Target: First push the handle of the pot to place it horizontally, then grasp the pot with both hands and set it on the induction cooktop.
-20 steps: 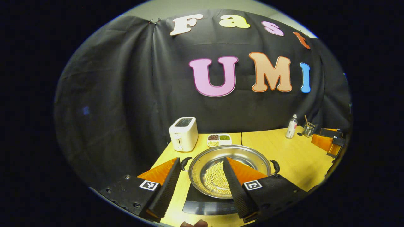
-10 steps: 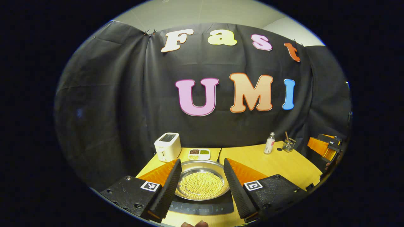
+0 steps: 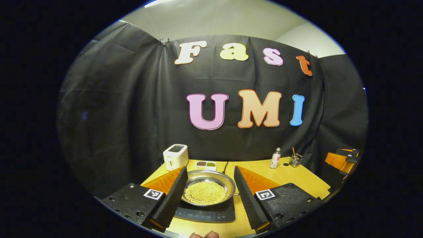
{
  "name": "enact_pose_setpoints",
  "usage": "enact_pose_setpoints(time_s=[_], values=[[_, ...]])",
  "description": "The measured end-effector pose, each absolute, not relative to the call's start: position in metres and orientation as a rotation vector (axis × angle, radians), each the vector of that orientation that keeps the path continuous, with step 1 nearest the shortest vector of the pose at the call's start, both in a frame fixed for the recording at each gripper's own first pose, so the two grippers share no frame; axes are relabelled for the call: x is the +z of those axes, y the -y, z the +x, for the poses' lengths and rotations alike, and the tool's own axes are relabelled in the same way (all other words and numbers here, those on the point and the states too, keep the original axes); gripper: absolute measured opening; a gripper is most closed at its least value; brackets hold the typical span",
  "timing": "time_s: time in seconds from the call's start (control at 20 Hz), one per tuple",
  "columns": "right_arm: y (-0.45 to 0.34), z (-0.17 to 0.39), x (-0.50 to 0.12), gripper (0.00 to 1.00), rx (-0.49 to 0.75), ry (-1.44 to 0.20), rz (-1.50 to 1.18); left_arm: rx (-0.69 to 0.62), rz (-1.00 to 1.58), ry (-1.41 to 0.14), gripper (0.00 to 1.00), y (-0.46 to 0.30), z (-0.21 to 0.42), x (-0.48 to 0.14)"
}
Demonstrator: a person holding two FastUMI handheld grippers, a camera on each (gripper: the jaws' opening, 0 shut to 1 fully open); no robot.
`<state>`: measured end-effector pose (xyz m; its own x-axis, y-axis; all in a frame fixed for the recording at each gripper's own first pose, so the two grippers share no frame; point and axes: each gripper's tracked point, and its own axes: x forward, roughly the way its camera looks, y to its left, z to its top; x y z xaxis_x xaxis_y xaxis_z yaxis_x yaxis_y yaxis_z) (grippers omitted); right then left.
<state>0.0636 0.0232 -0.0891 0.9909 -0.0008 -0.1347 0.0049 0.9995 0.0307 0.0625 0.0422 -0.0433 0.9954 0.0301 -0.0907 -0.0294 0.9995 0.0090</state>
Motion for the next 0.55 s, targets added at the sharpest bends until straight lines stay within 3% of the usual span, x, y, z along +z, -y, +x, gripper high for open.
enact_pose_setpoints(time_s=[0.05, 0.1, 0.25, 0.3, 0.5, 0.55], values=[[-0.023, 0.065, -0.084, 0.92, -0.001, -0.118, 0.034, 0.035, 0.025, -0.082, 0.81, -0.045, 0.058, -0.040], [-0.023, 0.065, -0.081, 0.92, 0.004, -0.107, 0.049, 0.050, 0.035, -0.090, 0.86, -0.052, 0.053, -0.042], [-0.015, 0.057, -0.070, 0.92, 0.004, -0.098, 0.061, 0.090, 0.021, -0.115, 0.86, -0.062, 0.045, -0.042], [-0.009, 0.054, -0.060, 0.92, 0.004, -0.076, 0.051, 0.091, 0.008, -0.109, 0.81, -0.059, 0.045, -0.041], [0.006, 0.050, -0.055, 0.92, 0.005, -0.065, 0.050, 0.093, 0.017, -0.111, 0.86, -0.045, 0.039, -0.035], [0.011, 0.051, -0.051, 0.93, 0.005, -0.057, 0.056, 0.081, 0.018, -0.101, 0.81, -0.035, 0.039, -0.030]])
